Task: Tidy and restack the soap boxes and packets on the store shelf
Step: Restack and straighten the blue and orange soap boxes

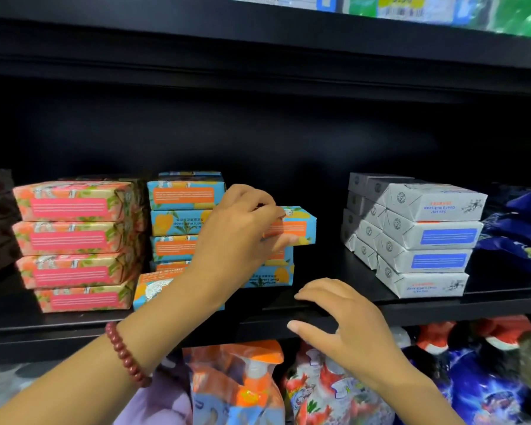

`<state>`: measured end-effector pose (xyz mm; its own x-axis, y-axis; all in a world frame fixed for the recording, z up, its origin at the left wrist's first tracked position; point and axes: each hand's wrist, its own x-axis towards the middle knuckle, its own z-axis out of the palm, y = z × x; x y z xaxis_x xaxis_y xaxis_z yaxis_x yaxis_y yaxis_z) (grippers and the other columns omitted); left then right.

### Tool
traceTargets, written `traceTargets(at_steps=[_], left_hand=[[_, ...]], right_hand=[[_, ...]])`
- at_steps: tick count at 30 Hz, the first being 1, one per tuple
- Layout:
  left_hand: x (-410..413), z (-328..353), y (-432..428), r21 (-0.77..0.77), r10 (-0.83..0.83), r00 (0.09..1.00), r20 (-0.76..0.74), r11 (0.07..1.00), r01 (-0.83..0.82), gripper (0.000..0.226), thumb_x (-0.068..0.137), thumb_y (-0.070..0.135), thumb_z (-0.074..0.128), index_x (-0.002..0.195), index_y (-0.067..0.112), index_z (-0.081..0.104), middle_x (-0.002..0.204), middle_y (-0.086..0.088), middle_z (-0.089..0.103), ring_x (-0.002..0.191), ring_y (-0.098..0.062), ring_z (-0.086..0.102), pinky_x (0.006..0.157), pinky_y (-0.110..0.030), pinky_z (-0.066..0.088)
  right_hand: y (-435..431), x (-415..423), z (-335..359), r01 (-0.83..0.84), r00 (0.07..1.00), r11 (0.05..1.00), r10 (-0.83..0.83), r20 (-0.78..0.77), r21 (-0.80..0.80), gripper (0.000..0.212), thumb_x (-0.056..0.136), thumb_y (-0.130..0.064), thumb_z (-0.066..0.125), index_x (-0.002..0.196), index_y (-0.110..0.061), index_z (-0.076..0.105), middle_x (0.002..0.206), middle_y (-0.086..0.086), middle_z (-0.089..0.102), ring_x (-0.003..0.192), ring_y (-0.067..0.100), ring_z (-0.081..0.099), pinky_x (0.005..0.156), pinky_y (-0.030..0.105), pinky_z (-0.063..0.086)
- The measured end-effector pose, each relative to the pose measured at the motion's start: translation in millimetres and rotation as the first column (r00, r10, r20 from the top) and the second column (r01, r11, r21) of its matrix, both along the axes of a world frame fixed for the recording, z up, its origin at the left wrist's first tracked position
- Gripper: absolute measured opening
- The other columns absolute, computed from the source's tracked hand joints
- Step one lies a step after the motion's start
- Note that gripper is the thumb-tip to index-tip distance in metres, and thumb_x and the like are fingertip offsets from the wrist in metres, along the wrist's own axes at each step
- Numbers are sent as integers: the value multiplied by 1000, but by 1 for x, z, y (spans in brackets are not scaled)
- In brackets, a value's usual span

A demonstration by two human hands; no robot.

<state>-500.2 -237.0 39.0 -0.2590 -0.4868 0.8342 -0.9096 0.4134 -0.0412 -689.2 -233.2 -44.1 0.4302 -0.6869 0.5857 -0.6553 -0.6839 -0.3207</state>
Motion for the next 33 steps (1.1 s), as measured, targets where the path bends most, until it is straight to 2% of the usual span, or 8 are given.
traceTargets(at_steps=[5,9,15,25,27,29,31,33], left_hand=[[3,2,1,84,-27,998,-52,996,32,32,80,19,74,110,6,69,107,-6,67,106,-25,58,86,-41,50],[3,-1,1,80,2,998,-64,997,3,35,82,20,72,114,7,67,111,-6,67,108,-24,58,87,-39,49],[1,-4,1,45,83,995,-58,996,-81,35,78,16,77,110,3,68,104,-12,70,101,-32,64,80,-41,52],[13,-6,19,22,96,995,-29,995,-96,32,84,19,71,110,3,67,110,-11,68,105,-29,62,83,-37,50],[29,-14,35,-47,71,996,-58,996,-74,29,85,23,70,105,3,69,107,-9,69,101,-27,64,84,-32,48],[49,-28,52,-129,76,994,-78,988,-86,29,86,27,66,101,3,70,105,-9,69,98,-26,64,85,-31,46],[69,-49,67,-179,93,991,-97,978,-109,29,86,28,66,97,1,70,101,-10,69,94,-27,64,84,-32,47],[87,-70,79,-178,117,981,-152,973,-144,33,86,32,64,94,0,70,100,-10,68,92,-26,62,84,-30,46]], right_hand=[[1,0,0,13,1000,1000,-13,-13,7,46,78,-60,53,113,-32,61,112,-28,50,108,-11,39,85,0,30],[2,0,0,18,1000,1000,-17,-17,5,44,79,-57,56,114,-31,61,113,-25,52,107,-11,40,85,-1,29],[4,1,0,23,1000,1000,-23,-19,-5,42,81,-54,59,114,-29,61,114,-21,54,107,-7,43,87,5,33],[7,2,2,28,1000,1000,-28,-7,1,38,79,-51,62,110,-28,63,109,-23,54,105,-7,44,84,2,32],[6,3,5,16,1000,1000,-16,27,18,39,78,-50,62,110,-28,63,109,-24,55,105,-7,46,87,6,36],[7,9,8,6,991,1000,-9,132,19,38,79,-46,64,113,-29,62,112,-21,56,107,-6,48,90,8,37],[9,21,13,-15,976,999,22,219,-36,37,81,-41,67,116,-28,61,114,-18,57,109,-5,48,92,6,35],[12,41,19,-70,971,992,92,222,-106,38,82,-39,66,117,-24,61,116,-17,56,111,-5,47,94,5,33]])
